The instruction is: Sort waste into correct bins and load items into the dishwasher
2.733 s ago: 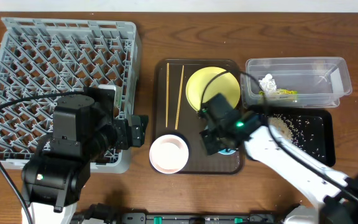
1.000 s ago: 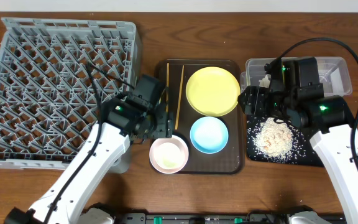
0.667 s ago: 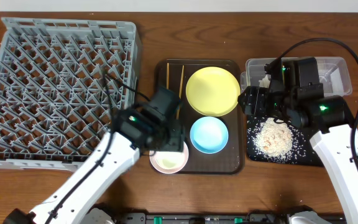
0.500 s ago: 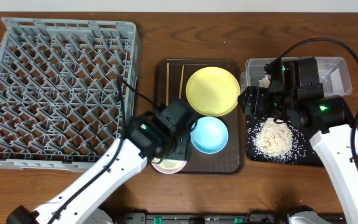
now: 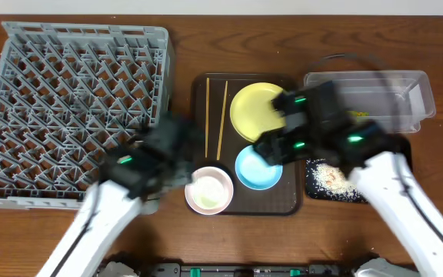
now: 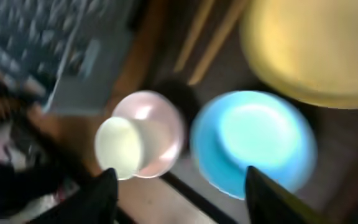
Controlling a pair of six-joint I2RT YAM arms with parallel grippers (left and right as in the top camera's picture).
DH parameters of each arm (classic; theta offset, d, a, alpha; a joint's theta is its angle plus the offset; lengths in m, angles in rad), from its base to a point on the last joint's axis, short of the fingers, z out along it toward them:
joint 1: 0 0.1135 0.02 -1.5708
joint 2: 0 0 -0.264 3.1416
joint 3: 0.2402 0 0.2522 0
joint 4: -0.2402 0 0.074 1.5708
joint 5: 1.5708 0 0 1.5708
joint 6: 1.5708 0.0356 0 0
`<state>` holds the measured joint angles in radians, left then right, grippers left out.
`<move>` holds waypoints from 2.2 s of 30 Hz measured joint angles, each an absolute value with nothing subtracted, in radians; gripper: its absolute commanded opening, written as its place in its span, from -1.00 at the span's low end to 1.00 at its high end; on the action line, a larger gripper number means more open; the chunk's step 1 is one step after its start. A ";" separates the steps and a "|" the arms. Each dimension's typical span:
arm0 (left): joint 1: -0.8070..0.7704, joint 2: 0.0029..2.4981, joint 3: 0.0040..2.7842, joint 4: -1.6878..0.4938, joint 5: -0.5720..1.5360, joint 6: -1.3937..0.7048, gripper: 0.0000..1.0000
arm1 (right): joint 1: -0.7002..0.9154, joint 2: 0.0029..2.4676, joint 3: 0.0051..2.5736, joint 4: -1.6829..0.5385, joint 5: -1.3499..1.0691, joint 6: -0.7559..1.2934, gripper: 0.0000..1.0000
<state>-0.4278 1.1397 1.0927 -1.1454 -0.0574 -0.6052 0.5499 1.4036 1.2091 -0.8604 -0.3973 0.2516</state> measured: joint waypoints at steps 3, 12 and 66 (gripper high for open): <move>-0.337 1.038 1.093 -1.175 -0.032 -0.579 0.65 | 0.667 1.488 1.209 -0.817 -0.387 0.257 0.11; -0.238 0.901 1.093 -1.259 0.002 -0.548 0.75 | 0.806 1.709 1.209 -0.782 -0.366 0.267 -0.24; -0.142 0.930 1.095 -0.463 1.227 -0.437 0.96 | 0.222 1.396 1.228 -0.415 -1.444 0.080 -0.98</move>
